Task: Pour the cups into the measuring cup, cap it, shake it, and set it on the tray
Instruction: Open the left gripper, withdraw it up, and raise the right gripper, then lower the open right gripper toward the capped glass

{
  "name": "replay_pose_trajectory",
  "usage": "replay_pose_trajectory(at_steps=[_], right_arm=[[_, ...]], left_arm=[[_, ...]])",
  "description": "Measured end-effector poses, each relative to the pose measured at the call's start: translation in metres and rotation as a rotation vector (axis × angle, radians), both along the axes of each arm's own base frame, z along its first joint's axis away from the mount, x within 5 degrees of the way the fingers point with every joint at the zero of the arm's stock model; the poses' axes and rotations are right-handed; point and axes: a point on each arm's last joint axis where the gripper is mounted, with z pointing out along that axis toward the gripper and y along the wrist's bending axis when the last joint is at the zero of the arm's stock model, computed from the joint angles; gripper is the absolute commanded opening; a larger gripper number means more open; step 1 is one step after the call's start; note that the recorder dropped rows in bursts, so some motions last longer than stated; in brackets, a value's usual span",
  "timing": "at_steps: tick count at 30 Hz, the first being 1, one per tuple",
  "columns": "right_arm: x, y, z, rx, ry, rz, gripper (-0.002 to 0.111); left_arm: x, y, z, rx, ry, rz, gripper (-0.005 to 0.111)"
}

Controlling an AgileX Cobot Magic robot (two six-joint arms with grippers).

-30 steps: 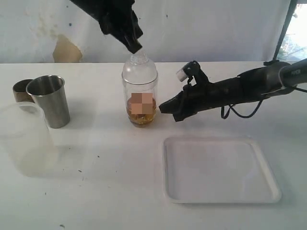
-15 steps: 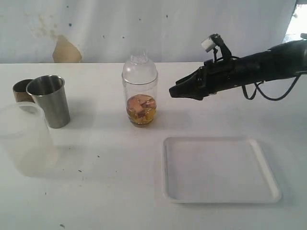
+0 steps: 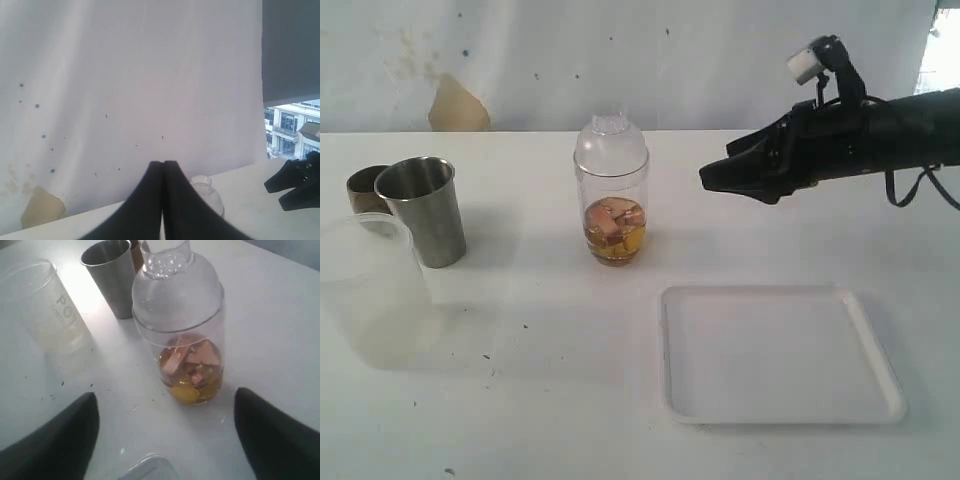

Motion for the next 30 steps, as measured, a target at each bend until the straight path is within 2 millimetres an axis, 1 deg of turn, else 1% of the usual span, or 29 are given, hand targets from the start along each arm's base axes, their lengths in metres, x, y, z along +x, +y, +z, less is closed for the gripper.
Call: replay_pose_trajectory(at_steps=[1,3,6,9,11,13,16,18,22,27,30], right_arm=[[0.0,0.001,-0.001,0.001,-0.008,0.0,0.086],[0.0,0.005,-0.006,-0.002,-0.01,-0.004,0.087],[0.0,0.018,-0.012,-0.018,-0.045,0.033,0.087],[-0.002,0.035,-0.021,-0.053,-0.108,0.098,0.087],[-0.001,0.046,-0.032,-0.102,-0.156,0.126,0.087],[0.004,0.054,-0.045,-0.138,-0.162,0.095,0.087],[0.014,0.056,-0.057,-0.161,-0.135,-0.027,0.089],[0.019,0.055,-0.06,-0.159,-0.116,-0.095,0.095],[0.024,0.054,-0.065,-0.157,-0.099,-0.13,0.105],[0.036,0.061,-0.078,-0.142,-0.087,-0.12,0.105],[0.04,0.065,-0.086,-0.119,-0.068,-0.098,0.105]], left_arm=[[-0.003,0.001,-0.001,-0.007,-0.003,-0.001,0.0],[-0.006,0.003,-0.002,-0.013,-0.004,-0.002,0.0],[-0.008,0.004,-0.002,-0.023,-0.006,-0.004,0.0],[-0.009,0.004,-0.002,-0.025,0.005,-0.007,0.0],[-0.009,0.004,-0.003,-0.021,0.015,-0.009,0.0],[-0.009,0.004,-0.004,-0.02,0.022,-0.01,0.0],[-0.008,0.003,-0.005,-0.019,0.026,-0.01,0.0],[-0.008,0.003,-0.005,-0.02,0.027,-0.01,0.0],[-0.008,0.003,-0.005,-0.022,0.027,-0.01,0.0],[-0.008,0.003,-0.005,-0.023,0.026,-0.01,0.0],[-0.008,0.003,-0.005,-0.023,0.026,-0.01,0.0]])
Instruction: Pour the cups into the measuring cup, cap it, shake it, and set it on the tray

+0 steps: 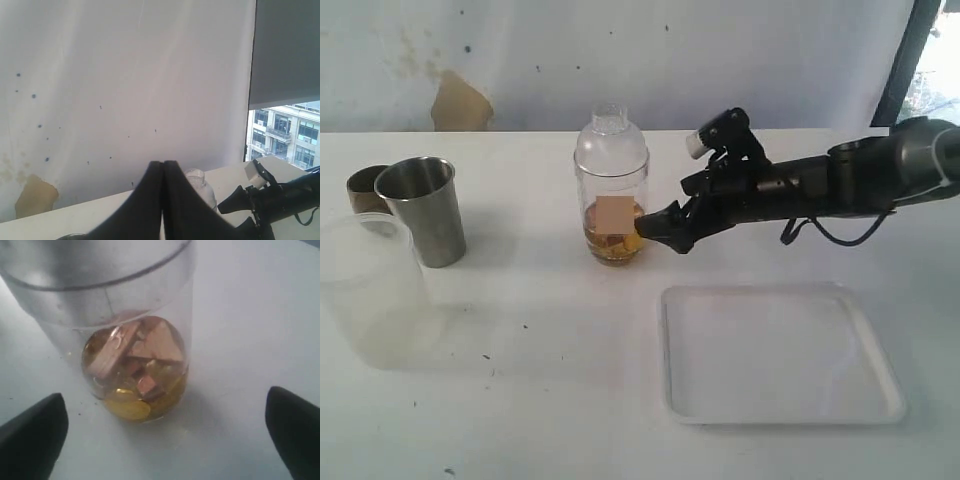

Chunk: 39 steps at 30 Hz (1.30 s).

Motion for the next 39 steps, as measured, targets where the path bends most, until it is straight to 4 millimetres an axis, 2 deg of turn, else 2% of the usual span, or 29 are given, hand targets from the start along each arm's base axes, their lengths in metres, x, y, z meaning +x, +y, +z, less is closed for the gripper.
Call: replay_pose_trajectory(at_steps=[6,14,20,27,39], right_arm=[[0.006,0.007,-0.003,0.042,0.007,-0.003,0.105],[0.016,0.033,-0.016,0.05,0.002,0.042,0.105],[0.019,0.045,-0.015,0.063,-0.013,0.063,0.105],[0.02,0.064,-0.031,0.058,-0.002,0.098,0.105],[0.022,0.076,-0.02,0.103,-0.036,0.147,0.105]], left_arm=[[0.0,0.0,-0.001,0.004,0.007,-0.001,0.0],[0.0,0.0,-0.002,0.008,0.016,-0.003,0.0],[0.0,0.0,-0.002,0.011,0.021,-0.004,0.0],[0.0,-0.001,-0.003,0.014,0.026,-0.005,0.0],[0.0,-0.001,-0.006,0.022,0.041,-0.007,0.0]])
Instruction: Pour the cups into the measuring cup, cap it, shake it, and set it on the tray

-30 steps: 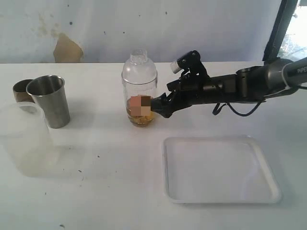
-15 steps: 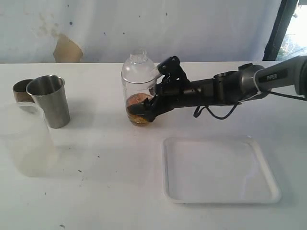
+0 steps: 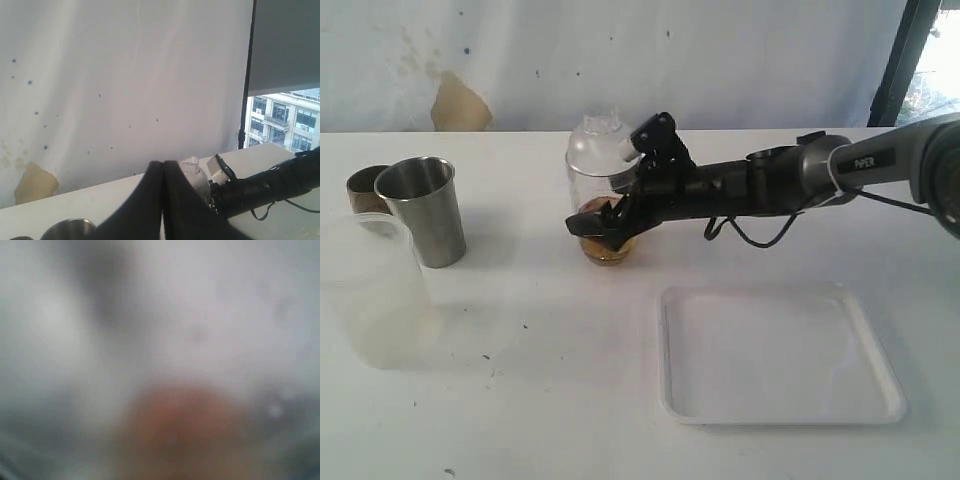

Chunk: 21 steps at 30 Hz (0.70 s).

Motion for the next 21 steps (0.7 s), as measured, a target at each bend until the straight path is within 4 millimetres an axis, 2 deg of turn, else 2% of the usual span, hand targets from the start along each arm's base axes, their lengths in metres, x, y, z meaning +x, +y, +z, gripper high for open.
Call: replay_pose_trajectory(at_steps=[7,12,21], right_arm=[[-0.005,0.013,-0.004,-0.054,-0.008,-0.017,0.105],[-0.007,0.025,0.001,-0.047,-0.028,0.005,0.105],[-0.007,0.032,0.011,-0.009,-0.047,0.034,0.102]], left_arm=[[0.005,-0.001,-0.027,0.004,0.02,0.014,0.0],[0.008,-0.001,-0.045,-0.005,0.012,0.03,0.0],[0.008,0.004,-0.103,-0.051,0.062,0.079,0.0]])
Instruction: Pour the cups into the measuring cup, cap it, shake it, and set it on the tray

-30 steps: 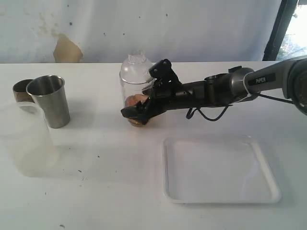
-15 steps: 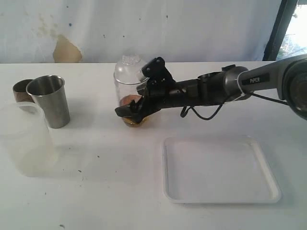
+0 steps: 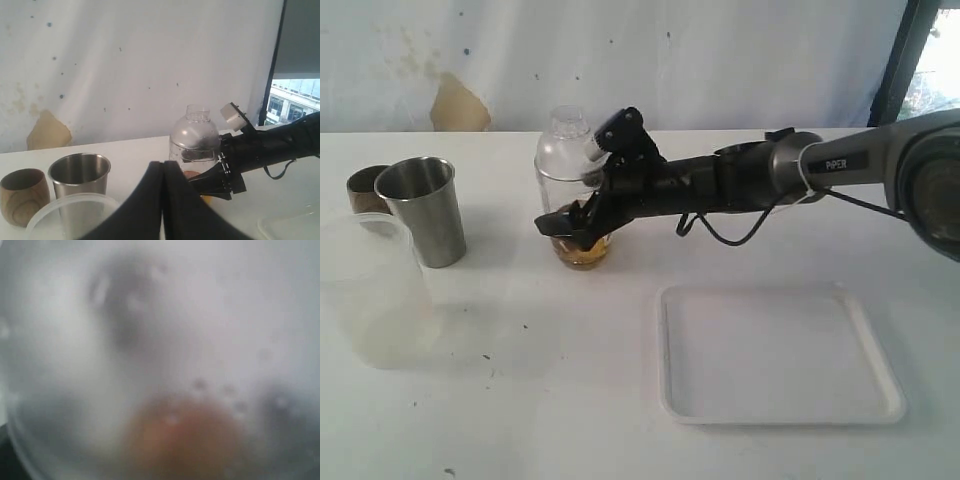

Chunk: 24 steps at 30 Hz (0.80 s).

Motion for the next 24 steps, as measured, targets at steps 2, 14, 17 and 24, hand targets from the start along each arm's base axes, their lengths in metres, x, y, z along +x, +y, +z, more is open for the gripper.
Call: replay_pose_trajectory(at_steps=[2,14,17,24], right_arm=[[0.0,0.003,0.0,-0.017,-0.011,-0.013,0.094],[-0.004,0.018,-0.001,-0.056,-0.002,-0.056,0.0],[-0.005,0.015,0.008,-0.049,0.014,-0.061,0.0],[-0.014,-0.027,0.073,0.176,0.058,0.05,0.0]], left_arm=[[0.0,0.002,-0.005,-0.017,-0.006,0.013,0.0],[-0.001,0.003,-0.007,-0.029,-0.014,0.024,0.0],[-0.001,0.002,-0.008,-0.005,-0.008,0.021,0.0],[-0.003,0.004,-0.025,0.014,0.016,0.028,0.0]])
